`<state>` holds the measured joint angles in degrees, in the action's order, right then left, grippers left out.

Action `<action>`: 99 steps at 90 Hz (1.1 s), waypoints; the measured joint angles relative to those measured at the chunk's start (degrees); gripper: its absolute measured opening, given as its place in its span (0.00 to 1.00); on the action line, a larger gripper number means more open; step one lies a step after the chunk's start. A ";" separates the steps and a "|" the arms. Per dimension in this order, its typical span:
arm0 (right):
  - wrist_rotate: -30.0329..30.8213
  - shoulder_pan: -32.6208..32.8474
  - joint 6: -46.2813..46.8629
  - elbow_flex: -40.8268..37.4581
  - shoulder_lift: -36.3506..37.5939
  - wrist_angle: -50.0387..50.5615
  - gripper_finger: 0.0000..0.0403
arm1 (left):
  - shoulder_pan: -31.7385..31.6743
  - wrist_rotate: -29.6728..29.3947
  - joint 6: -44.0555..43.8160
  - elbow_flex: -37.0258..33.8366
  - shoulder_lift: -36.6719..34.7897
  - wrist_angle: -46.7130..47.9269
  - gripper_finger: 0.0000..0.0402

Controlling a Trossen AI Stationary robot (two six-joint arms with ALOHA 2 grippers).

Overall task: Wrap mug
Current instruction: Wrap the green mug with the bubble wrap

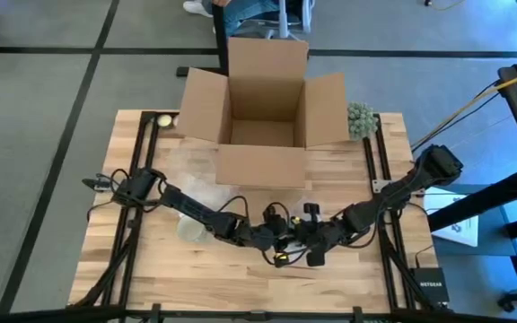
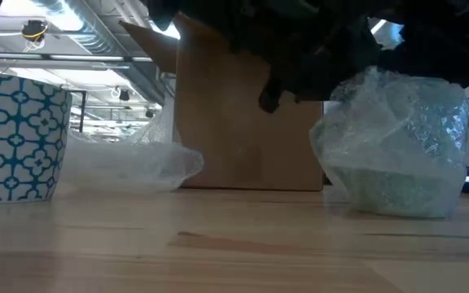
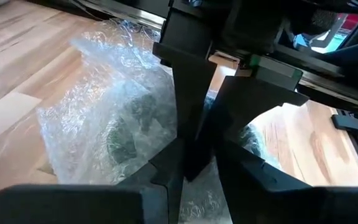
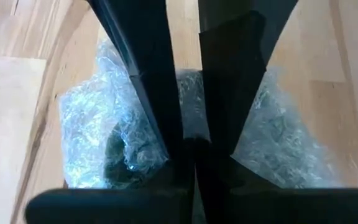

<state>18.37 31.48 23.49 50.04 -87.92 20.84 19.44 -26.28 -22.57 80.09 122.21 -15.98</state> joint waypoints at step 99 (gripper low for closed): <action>-0.42 0.09 -0.59 -0.02 -0.04 0.37 0.00 | 0.81 -0.55 3.17 -0.07 2.99 -7.52 0.19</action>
